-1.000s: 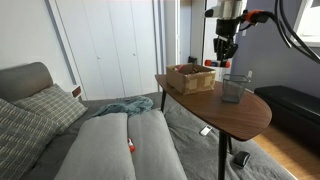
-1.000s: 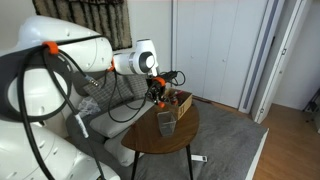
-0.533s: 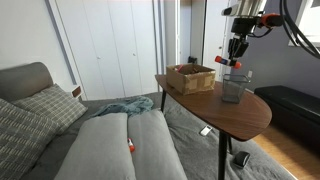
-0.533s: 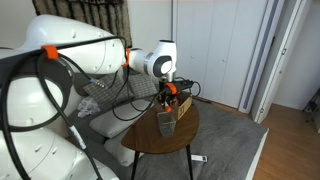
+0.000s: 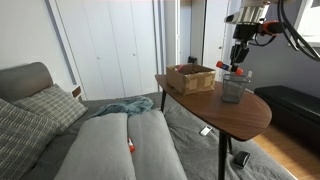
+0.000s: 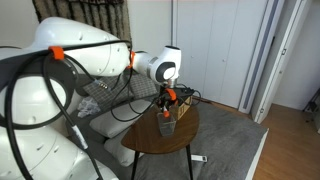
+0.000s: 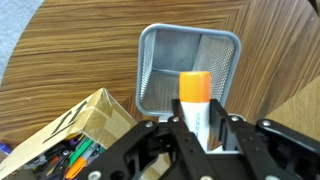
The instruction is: Set the pen holder upright on the table then put the stick of glue in it
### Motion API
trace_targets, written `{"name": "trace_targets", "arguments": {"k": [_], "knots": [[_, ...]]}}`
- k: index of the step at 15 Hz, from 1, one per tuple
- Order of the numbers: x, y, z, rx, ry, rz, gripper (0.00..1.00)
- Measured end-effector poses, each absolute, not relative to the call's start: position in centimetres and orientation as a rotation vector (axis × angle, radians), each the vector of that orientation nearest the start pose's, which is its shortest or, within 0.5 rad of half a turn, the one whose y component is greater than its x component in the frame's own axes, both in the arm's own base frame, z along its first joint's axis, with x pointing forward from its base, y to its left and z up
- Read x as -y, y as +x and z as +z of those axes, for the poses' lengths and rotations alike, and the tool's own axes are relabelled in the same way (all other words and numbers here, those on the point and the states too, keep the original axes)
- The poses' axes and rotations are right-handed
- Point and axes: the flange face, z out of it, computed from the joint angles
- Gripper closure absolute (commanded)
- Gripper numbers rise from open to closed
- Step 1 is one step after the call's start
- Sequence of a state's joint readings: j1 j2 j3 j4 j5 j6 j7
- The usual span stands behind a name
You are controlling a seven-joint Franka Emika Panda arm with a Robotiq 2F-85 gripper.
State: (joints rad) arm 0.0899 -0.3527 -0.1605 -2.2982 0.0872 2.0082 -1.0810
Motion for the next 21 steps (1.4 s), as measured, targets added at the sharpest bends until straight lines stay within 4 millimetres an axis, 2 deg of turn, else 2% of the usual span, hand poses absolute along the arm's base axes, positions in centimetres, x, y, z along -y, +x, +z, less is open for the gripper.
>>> {"name": "trace_targets", "arguments": {"k": [1,2,3,8,9,13,21], "knots": [[2.9,44.9,48.6,1.437,-2.69,-0.169,0.45],[2.8,44.9,48.1,1.43,-2.691,-0.158,0.44],[2.7,44.9,47.7,1.421,-2.698,-0.153,0.38],[2.3,45.2,47.1,1.388,-2.727,-0.169,0.04],[2.3,45.2,47.2,1.385,-2.732,-0.18,0.01],[2.5,45.3,48.2,1.377,-2.752,-0.233,0.0],[3.1,44.0,53.1,1.234,-2.913,-0.301,0.0]]}}
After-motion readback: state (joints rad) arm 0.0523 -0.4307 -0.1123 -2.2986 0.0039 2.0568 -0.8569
